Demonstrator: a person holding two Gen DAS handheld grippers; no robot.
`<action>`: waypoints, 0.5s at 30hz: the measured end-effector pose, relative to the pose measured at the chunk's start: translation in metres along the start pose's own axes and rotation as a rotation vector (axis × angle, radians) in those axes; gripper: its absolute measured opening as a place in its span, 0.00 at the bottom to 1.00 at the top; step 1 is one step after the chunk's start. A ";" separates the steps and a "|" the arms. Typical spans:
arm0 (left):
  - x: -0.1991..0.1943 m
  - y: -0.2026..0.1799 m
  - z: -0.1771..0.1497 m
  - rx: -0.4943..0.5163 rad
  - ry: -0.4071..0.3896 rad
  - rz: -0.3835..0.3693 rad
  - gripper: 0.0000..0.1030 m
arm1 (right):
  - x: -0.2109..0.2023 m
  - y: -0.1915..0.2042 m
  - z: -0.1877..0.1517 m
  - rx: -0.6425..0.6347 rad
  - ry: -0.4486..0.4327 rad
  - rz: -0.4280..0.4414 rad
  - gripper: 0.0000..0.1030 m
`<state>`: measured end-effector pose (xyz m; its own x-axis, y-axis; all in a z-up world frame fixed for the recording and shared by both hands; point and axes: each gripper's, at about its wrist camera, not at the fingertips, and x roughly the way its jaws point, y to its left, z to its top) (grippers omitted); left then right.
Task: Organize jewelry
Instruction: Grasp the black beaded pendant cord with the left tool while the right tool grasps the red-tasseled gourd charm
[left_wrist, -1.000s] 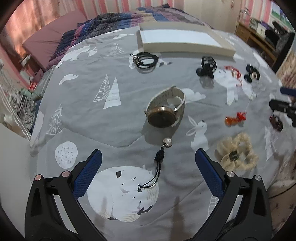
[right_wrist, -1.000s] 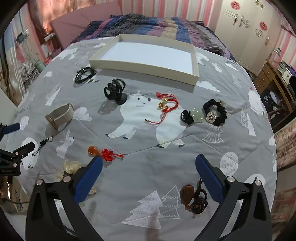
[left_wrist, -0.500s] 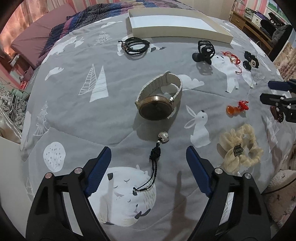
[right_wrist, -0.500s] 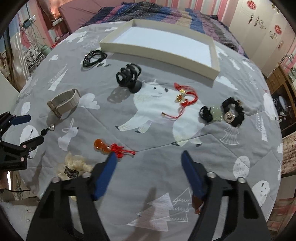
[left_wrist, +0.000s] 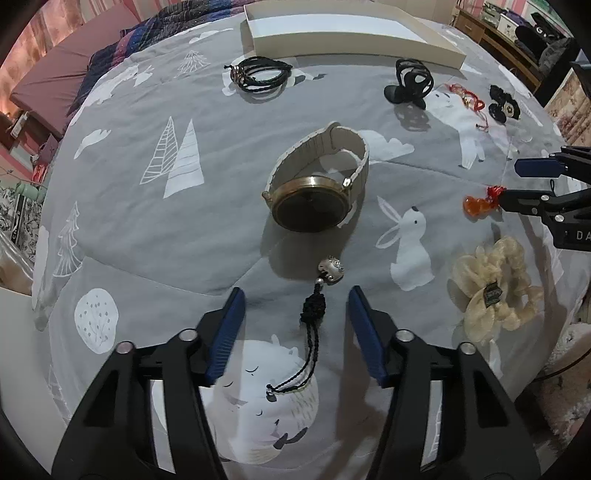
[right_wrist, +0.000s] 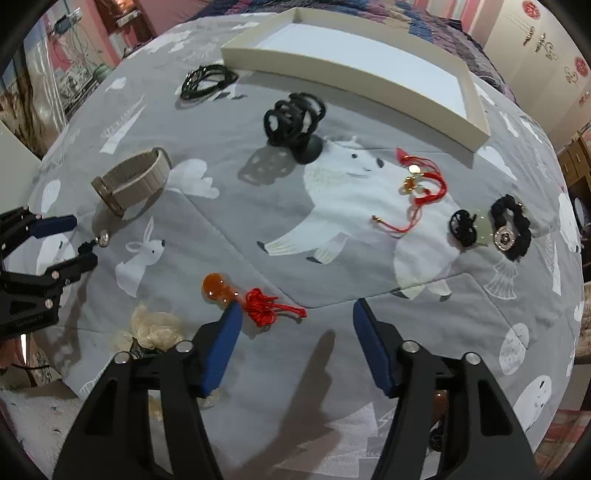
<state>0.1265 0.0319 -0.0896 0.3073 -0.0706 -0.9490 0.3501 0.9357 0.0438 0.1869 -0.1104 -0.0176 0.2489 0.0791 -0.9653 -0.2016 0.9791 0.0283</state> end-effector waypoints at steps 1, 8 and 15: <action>0.001 0.000 0.001 0.003 0.006 0.001 0.52 | 0.001 0.000 0.000 -0.002 0.005 0.002 0.54; 0.005 -0.006 0.005 0.039 0.016 0.013 0.42 | 0.010 0.003 0.004 -0.012 0.034 0.016 0.43; 0.008 -0.015 0.014 0.049 0.027 -0.002 0.19 | 0.014 0.003 0.008 -0.003 0.040 0.050 0.38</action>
<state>0.1364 0.0124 -0.0936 0.2832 -0.0627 -0.9570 0.3934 0.9176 0.0563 0.1972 -0.1052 -0.0294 0.2004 0.1206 -0.9723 -0.2160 0.9734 0.0762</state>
